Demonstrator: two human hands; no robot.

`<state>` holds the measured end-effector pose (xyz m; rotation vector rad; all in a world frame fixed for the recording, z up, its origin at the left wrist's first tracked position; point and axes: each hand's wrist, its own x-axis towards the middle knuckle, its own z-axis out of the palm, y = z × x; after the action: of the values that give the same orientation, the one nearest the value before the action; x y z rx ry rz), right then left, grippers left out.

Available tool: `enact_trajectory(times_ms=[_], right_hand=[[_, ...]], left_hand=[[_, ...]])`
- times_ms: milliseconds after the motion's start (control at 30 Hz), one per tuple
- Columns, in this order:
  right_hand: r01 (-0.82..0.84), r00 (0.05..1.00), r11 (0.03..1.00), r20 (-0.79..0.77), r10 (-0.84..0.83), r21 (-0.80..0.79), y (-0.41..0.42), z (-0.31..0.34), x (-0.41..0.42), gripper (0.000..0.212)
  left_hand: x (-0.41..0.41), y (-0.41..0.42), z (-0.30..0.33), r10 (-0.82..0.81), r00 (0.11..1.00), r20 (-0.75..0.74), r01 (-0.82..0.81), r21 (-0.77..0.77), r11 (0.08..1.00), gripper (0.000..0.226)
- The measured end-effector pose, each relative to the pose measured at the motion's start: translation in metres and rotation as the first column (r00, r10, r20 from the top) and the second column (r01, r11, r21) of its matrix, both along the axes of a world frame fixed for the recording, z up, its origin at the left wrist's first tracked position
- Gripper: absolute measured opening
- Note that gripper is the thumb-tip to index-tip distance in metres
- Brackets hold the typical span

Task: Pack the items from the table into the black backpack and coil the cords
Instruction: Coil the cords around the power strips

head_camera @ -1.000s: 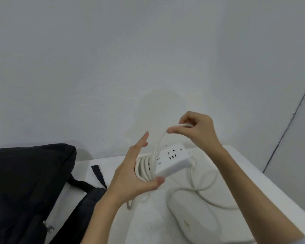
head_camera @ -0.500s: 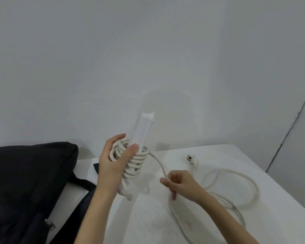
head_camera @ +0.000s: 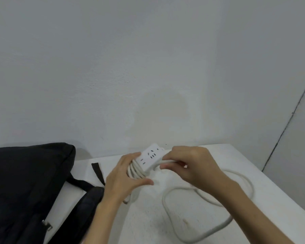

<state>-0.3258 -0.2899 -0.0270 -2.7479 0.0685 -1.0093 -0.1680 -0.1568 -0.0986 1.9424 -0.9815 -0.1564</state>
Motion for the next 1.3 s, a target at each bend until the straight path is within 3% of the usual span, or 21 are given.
enact_trajectory(times_ms=[167, 233, 300, 367, 433, 500, 567, 633, 700, 833, 967, 1100, 1133, 1167, 1233, 1267, 1300], right_hand=[[-0.135, 0.985, 0.987, -0.123, 0.123, -0.09, 0.03, -0.004, 0.013, 0.038], [-0.113, 0.989, 0.993, -0.087, 0.117, 0.045, 0.031, -0.004, 0.016, 0.038], [-0.099, 0.993, 0.948, -0.037, 0.115, 0.302, 0.021, -0.001, 0.012, 0.029], [-0.032, 0.984, 0.897, -0.143, 0.106, 0.44, 0.003, 0.005, 0.004, 0.022], [0.076, 0.943, 0.884, -0.321, 0.086, 0.461, -0.016, 0.012, -0.005, 0.011], [0.153, 0.94, 0.91, -0.341, -0.014, 0.385, -0.03, 0.018, -0.005, 0.006], [0.223, 0.955, 0.922, -0.262, -0.142, 0.316, -0.036, 0.025, 0.004, 0.008], [0.298, 0.952, 0.895, -0.17, -0.253, 0.333, -0.04, 0.026, 0.017, 0.012], [0.328, 0.944, 0.855, -0.108, -0.311, 0.401, -0.047, 0.018, 0.028, 0.019], [0.239, 0.971, 0.846, -0.137, -0.197, 0.477, -0.039, -0.022, 0.043, 0.012], [0.165, 0.985, 0.825, -0.13, -0.112, 0.54, -0.013, -0.066, 0.051, 0.039], [0.434, 0.856, 0.863, -0.418, -0.304, 0.26, -0.022, -0.091, 0.04, 0.027], [0.498, 0.814, 0.825, -0.471, -0.339, 0.267, -0.023, -0.091, 0.035, 0.026], [0.526, 0.808, 0.757, -0.505, -0.304, 0.387, -0.025, -0.09, 0.029, 0.025], [0.449, 0.881, 0.443, -0.468, -0.073, 0.776, -0.026, -0.079, 0.016, 0.025], [0.394, 0.908, 0.28, -0.418, 0.029, 0.875, -0.026, -0.072, 0.009, 0.025], [0.367, 0.917, 0.207, -0.39, 0.082, 0.907, -0.024, -0.067, 0.002, 0.025]], left_hand=[[-0.025, -0.02, 0.0, 0.086, 0.985, 0.152, -0.085, -0.009, 0.996, 0.068], [-0.028, -0.021, 0.002, 0.124, 0.977, 0.176, -0.131, 0.024, 0.991, 0.061], [-0.024, -0.018, 0.004, 0.188, 0.974, 0.13, -0.193, 0.034, 0.981, 0.048], [-0.014, -0.011, 0.007, 0.261, 0.96, 0.104, -0.266, 0.043, 0.963, 0.046], [-0.004, -0.002, 0.009, 0.288, 0.943, 0.165, -0.312, 0.14, 0.94, 0.048], [0.002, 0.003, 0.011, 0.197, 0.96, 0.199, -0.244, 0.245, 0.938, 0.048], [0.002, 0.005, 0.016, 0.019, 0.996, 0.091, -0.042, 0.262, 0.964, 0.049], [-0.002, 0.005, 0.021, -0.168, 0.985, -0.046, 0.173, 0.161, 0.972, 0.067], [-0.005, 0.003, 0.027, -0.284, 0.945, -0.16, 0.283, -0.029, 0.959, 0.086], [-0.006, 0.006, 0.039, -0.442, 0.866, -0.232, 0.325, -0.412, 0.851, 0.08], [-0.001, 0.008, 0.038, -0.4, 0.843, -0.36, 0.153, -0.552, 0.819, 0.051], [0.012, 0.011, 0.033, -0.222, 0.847, -0.482, -0.131, -0.596, 0.792, 0.042], [0.014, 0.01, 0.031, -0.194, 0.834, -0.517, -0.198, -0.607, 0.769, 0.035], [0.015, 0.008, 0.029, -0.159, 0.812, -0.562, -0.279, -0.612, 0.74, 0.026], [0.02, 0.006, 0.021, -0.052, 0.762, -0.645, -0.458, -0.595, 0.661, 0.021], [0.023, 0.006, 0.018, 0.014, 0.752, -0.659, -0.523, -0.584, 0.621, 0.022], [0.025, 0.007, 0.016, 0.083, 0.756, -0.649, -0.56, -0.577, 0.594, 0.024]])
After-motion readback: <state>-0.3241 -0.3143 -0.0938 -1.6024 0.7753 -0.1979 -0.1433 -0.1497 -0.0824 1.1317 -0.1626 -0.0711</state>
